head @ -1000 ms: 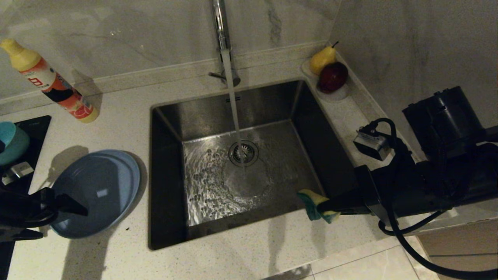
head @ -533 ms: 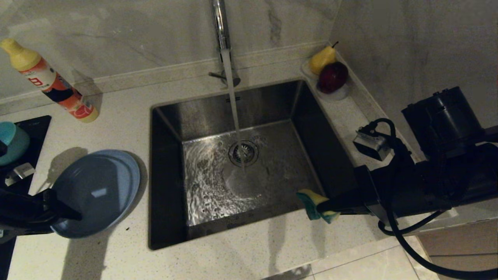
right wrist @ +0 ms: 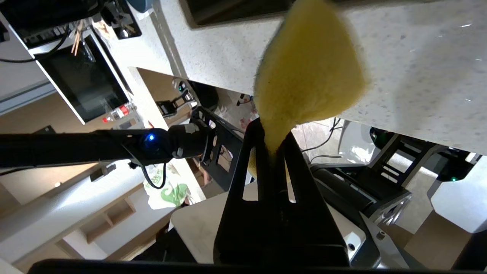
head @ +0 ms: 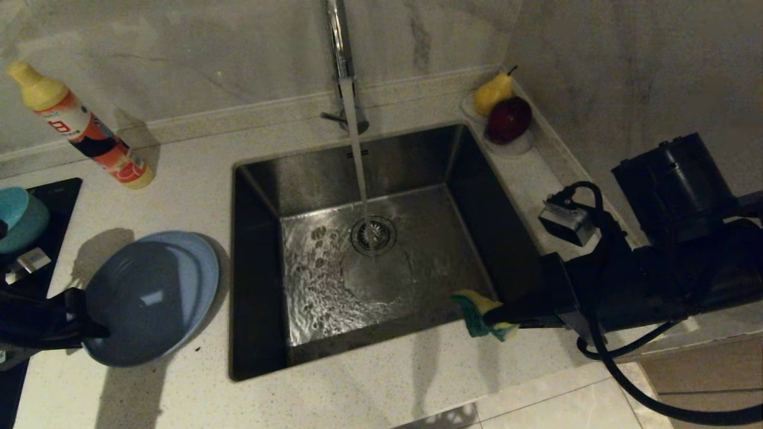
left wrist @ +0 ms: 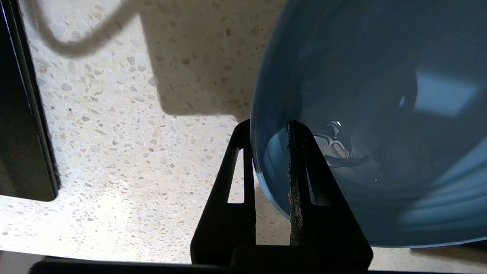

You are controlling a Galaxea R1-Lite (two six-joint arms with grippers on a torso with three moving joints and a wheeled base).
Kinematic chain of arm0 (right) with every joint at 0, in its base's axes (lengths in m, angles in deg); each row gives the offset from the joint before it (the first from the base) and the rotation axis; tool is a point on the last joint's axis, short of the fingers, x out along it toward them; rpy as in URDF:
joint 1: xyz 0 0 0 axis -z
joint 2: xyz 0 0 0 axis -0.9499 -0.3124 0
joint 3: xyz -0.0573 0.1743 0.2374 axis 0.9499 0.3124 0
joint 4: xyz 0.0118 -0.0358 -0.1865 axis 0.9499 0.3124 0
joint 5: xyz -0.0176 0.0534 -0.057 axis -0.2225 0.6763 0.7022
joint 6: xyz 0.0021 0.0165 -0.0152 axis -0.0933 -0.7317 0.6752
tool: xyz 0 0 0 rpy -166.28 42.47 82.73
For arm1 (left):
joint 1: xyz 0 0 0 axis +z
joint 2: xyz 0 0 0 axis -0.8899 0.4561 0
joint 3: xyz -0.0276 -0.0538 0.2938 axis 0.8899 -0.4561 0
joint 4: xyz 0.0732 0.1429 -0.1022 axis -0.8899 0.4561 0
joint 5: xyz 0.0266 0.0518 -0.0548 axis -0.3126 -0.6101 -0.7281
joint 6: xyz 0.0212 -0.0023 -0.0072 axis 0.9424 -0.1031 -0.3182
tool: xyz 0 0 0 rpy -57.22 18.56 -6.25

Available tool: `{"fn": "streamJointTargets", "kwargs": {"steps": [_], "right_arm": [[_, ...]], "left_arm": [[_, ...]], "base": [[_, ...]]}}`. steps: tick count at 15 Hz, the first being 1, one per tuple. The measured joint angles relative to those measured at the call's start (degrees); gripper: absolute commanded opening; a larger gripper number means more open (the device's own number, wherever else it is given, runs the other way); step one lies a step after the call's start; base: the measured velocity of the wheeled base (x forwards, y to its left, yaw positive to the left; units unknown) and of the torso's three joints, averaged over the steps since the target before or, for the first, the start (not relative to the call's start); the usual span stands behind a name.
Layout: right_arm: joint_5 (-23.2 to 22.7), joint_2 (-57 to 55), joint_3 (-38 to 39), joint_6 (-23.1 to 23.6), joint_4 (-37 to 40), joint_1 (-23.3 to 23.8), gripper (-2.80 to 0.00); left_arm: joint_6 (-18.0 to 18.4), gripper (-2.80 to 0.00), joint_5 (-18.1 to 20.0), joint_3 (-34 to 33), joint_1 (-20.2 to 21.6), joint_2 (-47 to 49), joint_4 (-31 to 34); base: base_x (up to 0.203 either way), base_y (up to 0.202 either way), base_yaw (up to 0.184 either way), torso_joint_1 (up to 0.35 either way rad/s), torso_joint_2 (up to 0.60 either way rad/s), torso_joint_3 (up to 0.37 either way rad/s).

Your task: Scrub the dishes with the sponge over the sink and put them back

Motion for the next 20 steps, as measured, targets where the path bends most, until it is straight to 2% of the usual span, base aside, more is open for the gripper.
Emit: {"fn": "streamJointTargets", "kwargs": {"steps": [3, 10, 13, 17, 20], "right_arm": [[0.0, -0.2, -0.1, 0.0, 0.0, 0.0, -2.8], [0.0, -0.3, -0.5, 0.0, 0.0, -0.1, -2.8], [0.0, -0.3, -0.5, 0.0, -0.4, -0.2, -2.8], [0.0, -0.4, -0.2, 0.0, -1.3, -0.2, -2.8], [0.0, -0.3, -0.1, 0.0, -1.3, -0.2, -2.8]], "left_arm": [[-0.7, -2.8, -0.1, 1.1, 0.8, -0.1, 0.2], [-7.3, -2.8, 0.3, 8.2, 3.1, -3.0, 0.3], [-8.5, -2.8, 0.5, 9.6, 3.2, -4.6, 0.2], [-14.1, -2.8, 1.9, 13.8, 3.8, -5.9, 0.1], [-14.7, -2.8, 2.3, 14.9, 3.9, -6.7, 0.4]], "base": [[0.0, 0.0, 0.0, 0.0, 0.0, 0.0], [0.0, 0.0, 0.0, 0.0, 0.0, 0.0], [0.0, 0.0, 0.0, 0.0, 0.0, 0.0], [0.0, 0.0, 0.0, 0.0, 0.0, 0.0], [0.0, 0.0, 0.0, 0.0, 0.0, 0.0]]}}
